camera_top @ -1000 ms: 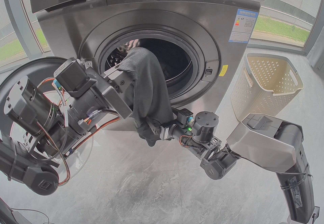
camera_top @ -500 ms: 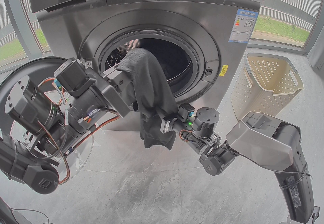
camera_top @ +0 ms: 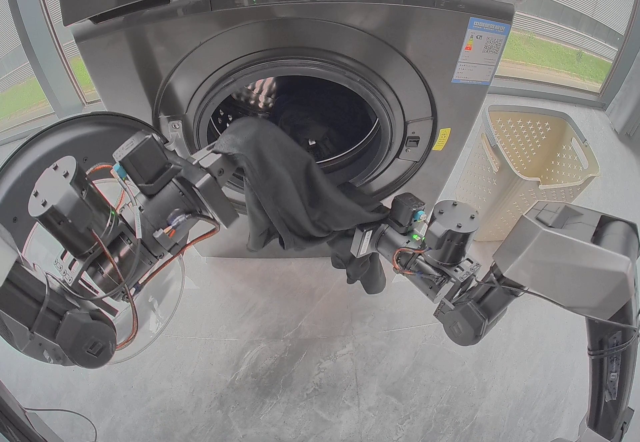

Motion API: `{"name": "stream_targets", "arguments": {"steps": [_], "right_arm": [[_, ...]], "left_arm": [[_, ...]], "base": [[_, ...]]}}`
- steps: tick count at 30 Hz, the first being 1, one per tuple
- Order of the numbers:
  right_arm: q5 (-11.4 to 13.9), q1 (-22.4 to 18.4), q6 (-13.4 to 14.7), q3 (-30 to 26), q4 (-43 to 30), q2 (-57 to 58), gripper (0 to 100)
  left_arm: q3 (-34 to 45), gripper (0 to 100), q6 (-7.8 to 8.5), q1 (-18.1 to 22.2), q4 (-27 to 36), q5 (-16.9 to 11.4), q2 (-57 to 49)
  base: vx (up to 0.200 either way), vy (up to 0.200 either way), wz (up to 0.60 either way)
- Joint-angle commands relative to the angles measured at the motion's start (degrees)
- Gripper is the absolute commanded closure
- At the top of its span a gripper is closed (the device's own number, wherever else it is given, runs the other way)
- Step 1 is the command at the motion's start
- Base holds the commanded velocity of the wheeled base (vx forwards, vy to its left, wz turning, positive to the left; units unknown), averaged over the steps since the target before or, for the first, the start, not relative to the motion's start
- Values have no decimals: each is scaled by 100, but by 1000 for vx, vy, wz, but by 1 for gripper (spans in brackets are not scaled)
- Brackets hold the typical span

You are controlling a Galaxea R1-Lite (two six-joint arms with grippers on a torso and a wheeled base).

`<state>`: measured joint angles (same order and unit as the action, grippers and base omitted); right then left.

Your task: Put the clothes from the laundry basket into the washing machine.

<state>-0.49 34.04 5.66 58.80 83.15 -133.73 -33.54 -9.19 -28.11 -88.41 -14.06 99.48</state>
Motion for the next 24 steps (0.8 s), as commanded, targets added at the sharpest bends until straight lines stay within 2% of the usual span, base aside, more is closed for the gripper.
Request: {"name": "stream_targets", "arguments": {"steps": [1, 5, 9, 15, 21, 22, 24], "right_arm": [[5, -2, 6, -272, 34, 673, 100], [5, 77, 6, -281, 26, 849, 100], [-4, 174, 14, -272, 26, 928, 100], [-4, 288, 14, -272, 26, 981, 100], [-22, 358, 14, -272, 8, 981, 100], [-22, 358, 14, -272, -1, 981, 100], [-22, 349, 14, -255, -10, 981, 100]], "left_arm": [[286, 100, 49, 174, -10, -18, 459], [567, 100, 286, 262, -19, -53, 810], [787, 100, 603, 315, -28, -256, 1188], [858, 100, 726, 359, -36, -264, 1628], [822, 100, 752, 438, -36, -273, 1654], [849, 0, 761, 456, -36, -282, 1636], [866, 0, 761, 456, -36, -282, 1654]], "base": [[0, 0, 0], [0, 0, 0], [0, 0, 0], [0, 0, 0], [0, 0, 0], [0, 0, 0], [0, 0, 0]]}}
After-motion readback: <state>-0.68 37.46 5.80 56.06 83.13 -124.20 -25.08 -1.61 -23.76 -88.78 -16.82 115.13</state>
